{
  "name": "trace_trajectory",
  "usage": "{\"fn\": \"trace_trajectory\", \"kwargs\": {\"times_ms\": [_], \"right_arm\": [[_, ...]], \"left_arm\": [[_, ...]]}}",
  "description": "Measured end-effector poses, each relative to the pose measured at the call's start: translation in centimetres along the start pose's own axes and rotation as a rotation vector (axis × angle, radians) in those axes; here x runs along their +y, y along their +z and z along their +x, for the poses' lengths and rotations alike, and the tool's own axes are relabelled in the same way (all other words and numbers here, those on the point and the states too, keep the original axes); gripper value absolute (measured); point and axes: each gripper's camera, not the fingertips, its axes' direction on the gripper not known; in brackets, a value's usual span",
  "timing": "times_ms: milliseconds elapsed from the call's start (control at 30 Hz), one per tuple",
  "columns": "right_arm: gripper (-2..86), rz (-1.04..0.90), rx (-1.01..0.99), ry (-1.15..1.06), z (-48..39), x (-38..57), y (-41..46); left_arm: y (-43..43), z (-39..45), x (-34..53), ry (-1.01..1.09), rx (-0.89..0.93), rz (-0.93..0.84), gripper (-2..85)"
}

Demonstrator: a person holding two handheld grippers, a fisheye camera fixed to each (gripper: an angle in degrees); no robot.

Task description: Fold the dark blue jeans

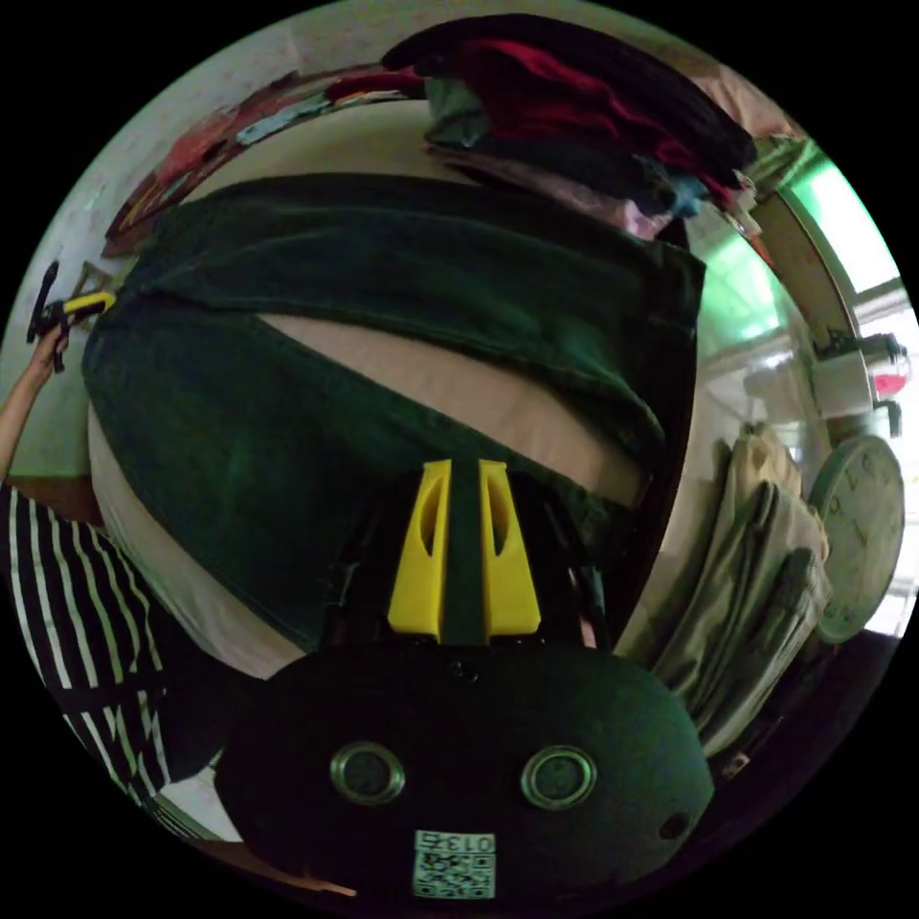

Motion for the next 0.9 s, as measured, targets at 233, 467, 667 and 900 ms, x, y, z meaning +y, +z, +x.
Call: {"fn": "trace_trajectory", "kwargs": {"times_ms": [233, 467, 667, 900], "right_arm": [[6.7, 0.083, 0.02, 0.27, 5.2, 0.7, -1.8], [7.9, 0.093, 0.169, 0.176, 2.2, 1.6, -1.9], [8.9, 0.077, 0.404, -0.019, 0.6, -3.2, -1.5], [9.0, -0.086, 0.437, -0.33, -0.8, -6.7, 0.6]], "left_arm": [[1.7, -2.7, 0.2, -0.161, 0.055, -0.08, 4.4], [1.4, -2.1, 1.8, -0.235, 0.015, -0.071, 7.6], [-1.0, -0.1, -4.1, -0.062, 0.009, 0.054, 9.5], [2.3, 8.7, -14.2, 0.446, 0.041, -0.034, 10.7]]}}
